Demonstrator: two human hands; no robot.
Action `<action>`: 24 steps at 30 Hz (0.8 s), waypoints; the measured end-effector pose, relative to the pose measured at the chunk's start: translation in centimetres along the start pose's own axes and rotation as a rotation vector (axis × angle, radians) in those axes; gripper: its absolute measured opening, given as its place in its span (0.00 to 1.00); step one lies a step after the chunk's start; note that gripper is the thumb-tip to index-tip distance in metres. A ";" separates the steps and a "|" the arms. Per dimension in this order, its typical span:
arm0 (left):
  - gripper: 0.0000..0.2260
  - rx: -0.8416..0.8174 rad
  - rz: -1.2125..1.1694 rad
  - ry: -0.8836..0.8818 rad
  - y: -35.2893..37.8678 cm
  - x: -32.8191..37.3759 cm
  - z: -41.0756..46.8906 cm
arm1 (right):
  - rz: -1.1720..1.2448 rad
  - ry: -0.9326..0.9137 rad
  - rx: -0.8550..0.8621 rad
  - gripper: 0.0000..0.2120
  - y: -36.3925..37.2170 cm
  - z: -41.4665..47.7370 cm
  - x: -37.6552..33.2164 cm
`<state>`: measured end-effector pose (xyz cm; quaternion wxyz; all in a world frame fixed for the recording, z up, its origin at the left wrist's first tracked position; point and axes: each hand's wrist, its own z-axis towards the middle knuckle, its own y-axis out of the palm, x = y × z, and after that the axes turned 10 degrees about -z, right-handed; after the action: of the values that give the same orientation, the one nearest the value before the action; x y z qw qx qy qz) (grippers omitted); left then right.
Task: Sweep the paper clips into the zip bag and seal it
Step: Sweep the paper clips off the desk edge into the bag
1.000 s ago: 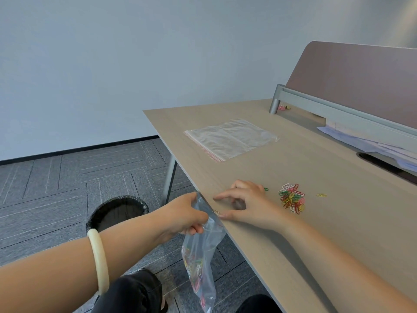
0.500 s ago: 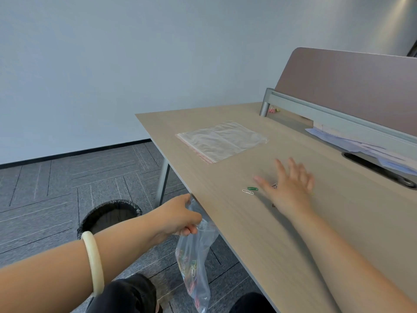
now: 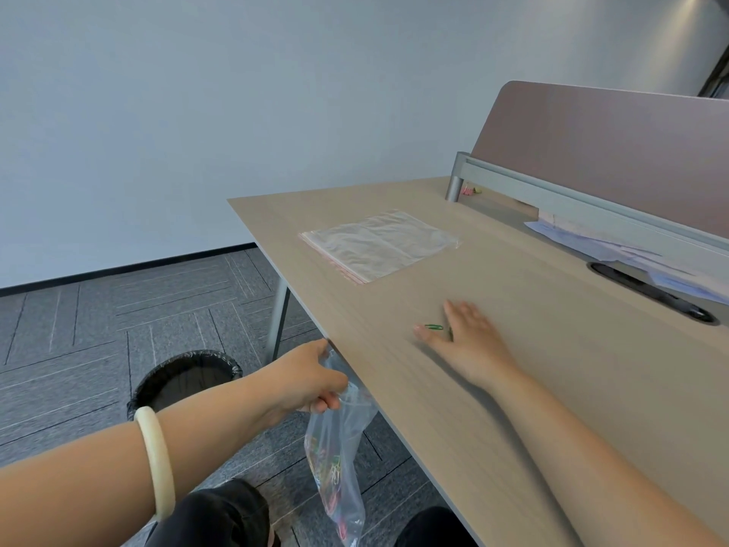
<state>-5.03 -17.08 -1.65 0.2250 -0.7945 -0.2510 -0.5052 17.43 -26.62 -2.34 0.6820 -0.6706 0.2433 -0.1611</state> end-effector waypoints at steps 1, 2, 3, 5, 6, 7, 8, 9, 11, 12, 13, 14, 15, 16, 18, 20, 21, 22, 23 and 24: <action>0.31 -0.001 -0.001 -0.002 0.0 0.0 0.0 | -0.015 -0.048 0.001 0.43 0.2 -0.1 -0.6; 0.32 -0.002 0.000 -0.002 0.0 0.0 0.1 | -0.024 -0.097 0.000 0.42 0.2 -0.1 -1.2; 0.31 -0.004 0.002 0.000 0.0 0.0 0.1 | -0.028 -0.145 -0.003 0.41 0.3 -0.2 -1.6; 0.31 -0.001 0.010 0.001 0.0 0.1 0.0 | -0.013 -0.237 -0.009 0.38 0.3 -0.3 -2.3; 0.30 0.001 0.012 0.003 0.0 0.1 0.0 | 0.006 -0.282 -0.011 0.37 0.4 -0.4 -2.7; 0.29 0.002 0.013 0.007 0.1 0.2 0.0 | 0.028 -0.332 -0.010 0.35 0.4 -0.4 -3.2; 0.28 0.001 0.013 0.010 0.2 0.2 -0.1 | 0.056 -0.383 -0.012 0.33 0.5 -0.5 -3.6; 0.26 0.001 0.010 0.012 0.2 0.3 -0.1 | 0.090 -0.430 -0.012 0.31 0.6 -0.5 -4.0; 0.22 -0.001 0.003 0.018 0.3 0.4 -0.2 | 0.174 -0.508 -0.019 0.27 0.6 -0.7 -4.7; 0.21 0.001 0.001 0.022 0.3 0.5 -0.2 | 0.212 -0.542 -0.025 0.26 0.7 -0.8 -4.9; 0.20 0.005 -0.002 0.027 0.3 0.5 -0.2 | 0.244 -0.575 -0.032 0.24 0.8 -0.9 -5.2; 0.20 0.010 -0.005 0.033 0.3 0.5 -0.2 | 0.273 -0.605 -0.037 0.22 0.9 -1.1 -5.4; 0.21 0.013 -0.008 0.038 0.3 0.5 -0.2 | 0.307 -0.629 -0.045 0.21 1.0 -1.2 -5.5; 0.24 0.016 -0.009 0.038 0.2 0.4 -0.2 | 0.347 -0.640 -0.056 0.20 1.0 -1.2 -5.5; 0.30 0.022 0.000 0.027 0.0 0.2 -0.2 | 0.447 -0.606 -0.047 0.21 0.1 -1.2 -5.1; 0.34 0.027 0.004 0.017 -0.2 0.0 -0.2 | 0.473 -0.518 -0.012 0.27 -1.1 -1.0 -3.7; 0.35 0.030 -0.002 0.017 -0.2 -0.1 -0.2 | 0.435 -0.490 -0.024 0.31 -1.6 -0.9 -2.9; 0.35 0.032 -0.007 0.020 -0.2 -0.2 -0.1 | 0.378 -0.481 -0.069 0.35 -1.8 -0.9 -2.1; 0.35 0.033 -0.009 0.021 -0.2 -0.2 -0.2 | 0.306 -0.488 -0.130 0.39 -1.7 -1.0 -1.6; 0.35 0.034 -0.008 0.020 -0.2 -0.3 -0.2 | 0.229 -0.503 -0.177 0.41 -1.4 -1.1 -1.4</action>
<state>-5.37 -17.08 -1.79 0.2390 -0.7846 -0.2604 -0.5094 15.87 -26.83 -0.81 0.6735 -0.7146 0.1537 0.1100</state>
